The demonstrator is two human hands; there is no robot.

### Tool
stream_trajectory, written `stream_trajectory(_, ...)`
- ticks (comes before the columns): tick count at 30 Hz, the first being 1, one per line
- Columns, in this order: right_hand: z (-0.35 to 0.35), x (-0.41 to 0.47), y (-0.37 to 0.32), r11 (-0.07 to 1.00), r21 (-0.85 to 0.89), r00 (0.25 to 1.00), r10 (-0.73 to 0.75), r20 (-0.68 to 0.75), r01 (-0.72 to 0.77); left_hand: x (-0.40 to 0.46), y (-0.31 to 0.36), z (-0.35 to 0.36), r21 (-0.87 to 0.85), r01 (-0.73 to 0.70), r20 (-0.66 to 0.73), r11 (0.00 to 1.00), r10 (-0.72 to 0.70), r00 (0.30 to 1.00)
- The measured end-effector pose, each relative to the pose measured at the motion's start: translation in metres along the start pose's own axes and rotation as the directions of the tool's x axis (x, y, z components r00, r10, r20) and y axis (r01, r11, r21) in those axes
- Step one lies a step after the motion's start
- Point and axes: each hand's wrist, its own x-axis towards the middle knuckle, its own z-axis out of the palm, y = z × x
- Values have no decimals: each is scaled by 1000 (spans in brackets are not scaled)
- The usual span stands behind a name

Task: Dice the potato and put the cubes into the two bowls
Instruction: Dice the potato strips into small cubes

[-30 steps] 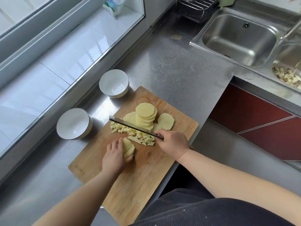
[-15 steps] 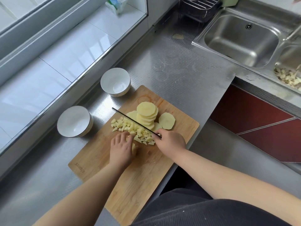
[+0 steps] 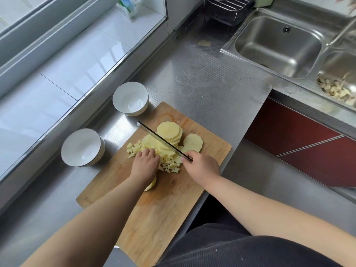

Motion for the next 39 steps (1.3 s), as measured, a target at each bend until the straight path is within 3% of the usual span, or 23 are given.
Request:
stream_trajectory(4, -1, 1, 0, 1000, -15, 1000, -9, 25, 9, -3, -8, 3, 69, -104, -21, 992, 106, 994)
stream_trajectory(9, -2, 1, 1, 1000, -15, 999, -7, 36, 7, -5, -13, 4, 18, -148, -82, 989, 149, 985)
stream_trajectory(22, -6, -4, 5, 999, -37, 999, 14, 36, -12, -2, -4, 9, -123, 67, -75, 990, -76, 994)
stream_trajectory(26, -8, -5, 6, 999, -36, 999, 15, 38, -13, -3, -4, 13, -139, 50, -76, 989, -61, 995)
stream_trajectory(31, -7, -4, 3, 1000, -16, 999, 26, 33, -25, -11, -15, -2, -389, 113, -196, 914, -202, 959)
stream_trajectory(33, -7, -4, 1, 1000, -13, 999, 19, 38, -19, -13, -23, -13, -572, 209, -128, 793, -338, 932)
stream_trajectory(35, -7, -4, -2, 1000, -11, 999, 6, 50, -5, -14, -34, -19, -677, 327, 58, 660, -395, 917)
stream_trajectory(37, -5, -5, -5, 1000, -11, 997, -7, 74, 8, -18, -45, -18, -670, 393, 210, 630, -346, 914)
stream_trajectory(39, -3, -7, -7, 1000, -13, 994, -18, 104, 20, -25, -49, -13, -608, 431, 317, 667, -294, 902)
